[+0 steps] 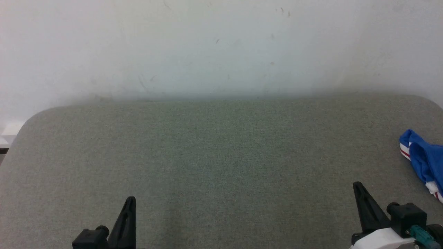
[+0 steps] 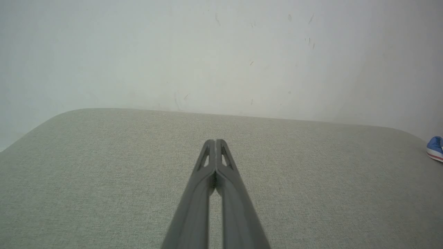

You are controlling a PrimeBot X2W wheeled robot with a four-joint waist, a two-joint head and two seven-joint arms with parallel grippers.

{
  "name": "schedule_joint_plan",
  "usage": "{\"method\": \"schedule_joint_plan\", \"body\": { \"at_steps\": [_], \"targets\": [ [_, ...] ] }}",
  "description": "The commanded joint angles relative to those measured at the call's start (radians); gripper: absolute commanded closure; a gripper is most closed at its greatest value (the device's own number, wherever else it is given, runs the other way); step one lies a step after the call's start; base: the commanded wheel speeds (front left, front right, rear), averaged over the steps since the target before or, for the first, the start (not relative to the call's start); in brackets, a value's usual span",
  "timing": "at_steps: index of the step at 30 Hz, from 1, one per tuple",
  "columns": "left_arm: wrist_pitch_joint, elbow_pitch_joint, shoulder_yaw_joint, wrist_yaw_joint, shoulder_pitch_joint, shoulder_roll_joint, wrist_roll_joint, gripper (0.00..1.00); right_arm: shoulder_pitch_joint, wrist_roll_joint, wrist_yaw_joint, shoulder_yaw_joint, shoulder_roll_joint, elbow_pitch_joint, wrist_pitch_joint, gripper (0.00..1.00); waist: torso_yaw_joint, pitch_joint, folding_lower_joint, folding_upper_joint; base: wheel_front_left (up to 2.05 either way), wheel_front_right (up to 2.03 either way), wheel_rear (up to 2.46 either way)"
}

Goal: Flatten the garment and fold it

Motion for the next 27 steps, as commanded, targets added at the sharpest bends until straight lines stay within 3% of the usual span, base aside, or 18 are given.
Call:
{"method": "schedule_joint_plan", "body": {
  "at_steps": [1,27],
  "targets": [
    [0.008,0.005,0.008,-0.009,-0.02,-0.008,0.013,1.0,-0.016,-0.005,-0.001,0.003,0.001,0.002,0.004,1.0,0.0,0.001,0.0,0.0,0.0,0.0,0.0],
    [0.061,0.022,0.054,-0.041,-0.077,-0.055,0.099,1.0,-0.06,-0.017,-0.001,0.015,0.002,0.003,0.028,1.0,-0.011,0.014,0.0,0.0,0.0,0.0,0.0]
  ]
}}
